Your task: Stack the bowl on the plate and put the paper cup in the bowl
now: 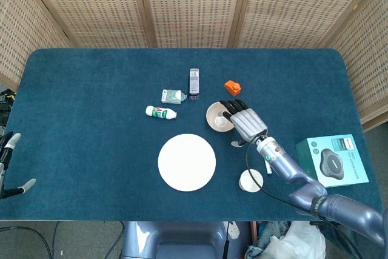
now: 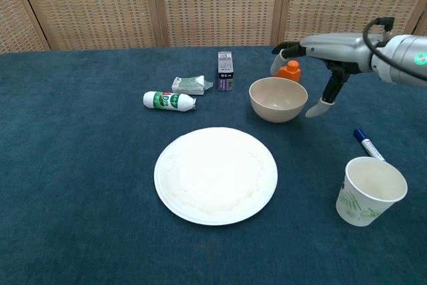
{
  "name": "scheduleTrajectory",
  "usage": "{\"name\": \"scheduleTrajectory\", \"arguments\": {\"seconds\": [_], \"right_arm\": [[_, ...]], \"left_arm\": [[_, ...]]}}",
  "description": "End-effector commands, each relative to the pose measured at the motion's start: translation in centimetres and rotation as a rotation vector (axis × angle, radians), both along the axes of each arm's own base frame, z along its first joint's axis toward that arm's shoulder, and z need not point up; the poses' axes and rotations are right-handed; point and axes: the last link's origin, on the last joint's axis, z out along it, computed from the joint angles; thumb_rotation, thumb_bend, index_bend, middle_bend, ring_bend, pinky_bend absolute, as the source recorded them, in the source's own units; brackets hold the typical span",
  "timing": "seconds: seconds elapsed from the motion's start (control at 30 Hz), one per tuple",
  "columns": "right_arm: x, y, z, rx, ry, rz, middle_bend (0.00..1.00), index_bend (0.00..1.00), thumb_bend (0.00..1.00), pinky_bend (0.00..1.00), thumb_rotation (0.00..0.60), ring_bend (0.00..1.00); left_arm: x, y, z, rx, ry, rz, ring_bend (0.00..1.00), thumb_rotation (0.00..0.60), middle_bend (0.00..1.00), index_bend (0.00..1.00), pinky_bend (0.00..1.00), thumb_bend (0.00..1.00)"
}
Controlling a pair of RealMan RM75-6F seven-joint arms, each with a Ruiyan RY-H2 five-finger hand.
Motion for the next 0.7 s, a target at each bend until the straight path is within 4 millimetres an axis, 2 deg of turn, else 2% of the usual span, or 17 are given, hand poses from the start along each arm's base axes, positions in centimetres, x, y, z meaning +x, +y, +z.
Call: {"name": "scheduleTrajectory", "arguments": {"seconds": [0.03,0.17,0.33,0.7], "right_arm": [[0.2,-0.4,-1.4,0.009,0.030,-0.006,0.00,0.23,0.02,0.00,0.600,0.00],[-0.1,-0.8,-2.7,0.004,0.049,-0.021,0.00,0.28,0.06,0.00,0.600,0.00],[-0.4,-1.3,-3.8,0.010,0.065,-0.036,0.00,0.34,0.17,0.00,0.600,0.00],[-0.1,-2.5,-5.4,0.015,0.050,-0.048,0.00,0.46,0.32,0.00,0.600,0.00]], "left_arm": [[-0.1,0.1,0.2,0.001,-0.006,0.005,0.00,0.600,0.00,0.00,0.00,0.00],[-0.2,0.2,0.4,0.007,-0.015,0.012,0.00,0.600,0.00,0.00,0.00,0.00],[-0.3,0.4,0.5,0.002,-0.021,0.020,0.00,0.600,0.00,0.00,0.00,0.00],[-0.4,1.0,0.1,-0.020,-0.023,0.038,0.00,0.600,0.00,0.00,0.00,0.00]]}}
